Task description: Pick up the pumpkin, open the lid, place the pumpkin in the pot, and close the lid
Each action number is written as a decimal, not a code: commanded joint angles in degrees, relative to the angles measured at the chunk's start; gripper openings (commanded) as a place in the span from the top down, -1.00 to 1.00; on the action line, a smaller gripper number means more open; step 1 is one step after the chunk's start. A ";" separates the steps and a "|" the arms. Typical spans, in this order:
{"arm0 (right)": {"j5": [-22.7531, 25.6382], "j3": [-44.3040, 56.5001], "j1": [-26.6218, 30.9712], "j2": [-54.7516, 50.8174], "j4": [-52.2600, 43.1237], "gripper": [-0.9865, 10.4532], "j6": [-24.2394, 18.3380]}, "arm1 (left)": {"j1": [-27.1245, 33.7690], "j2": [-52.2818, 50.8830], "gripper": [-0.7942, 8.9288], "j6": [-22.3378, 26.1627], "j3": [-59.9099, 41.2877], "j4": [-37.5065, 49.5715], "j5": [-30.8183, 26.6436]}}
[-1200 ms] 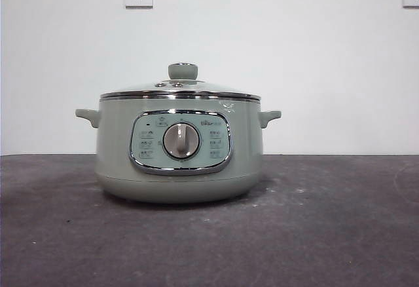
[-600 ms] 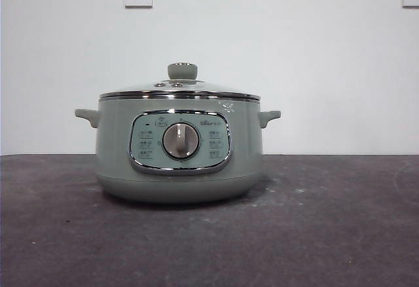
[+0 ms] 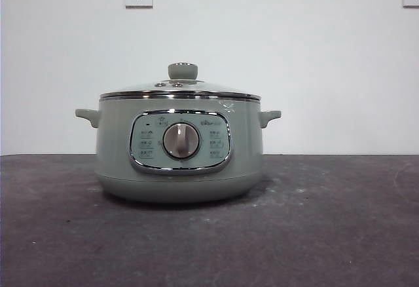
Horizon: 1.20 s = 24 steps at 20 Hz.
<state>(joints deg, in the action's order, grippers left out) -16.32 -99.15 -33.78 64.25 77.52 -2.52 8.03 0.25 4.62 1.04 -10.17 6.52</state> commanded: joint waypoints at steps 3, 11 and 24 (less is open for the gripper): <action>0.13 0.20 -0.09 -0.20 0.76 0.83 0.46 | -0.20 -0.17 0.85 -0.57 -0.90 0.15 -0.35; 0.13 0.20 -0.09 -0.20 0.76 0.83 0.46 | -0.20 -0.17 0.84 -0.57 -0.90 0.15 -0.35; -6.69 6.36 17.68 -11.98 -17.53 0.83 -3.80 | -0.20 -0.15 0.84 -0.57 -0.90 0.17 -0.28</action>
<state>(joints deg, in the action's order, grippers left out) -21.21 -93.86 -17.10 52.80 60.01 -5.61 8.03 0.25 4.43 1.04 -10.15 6.46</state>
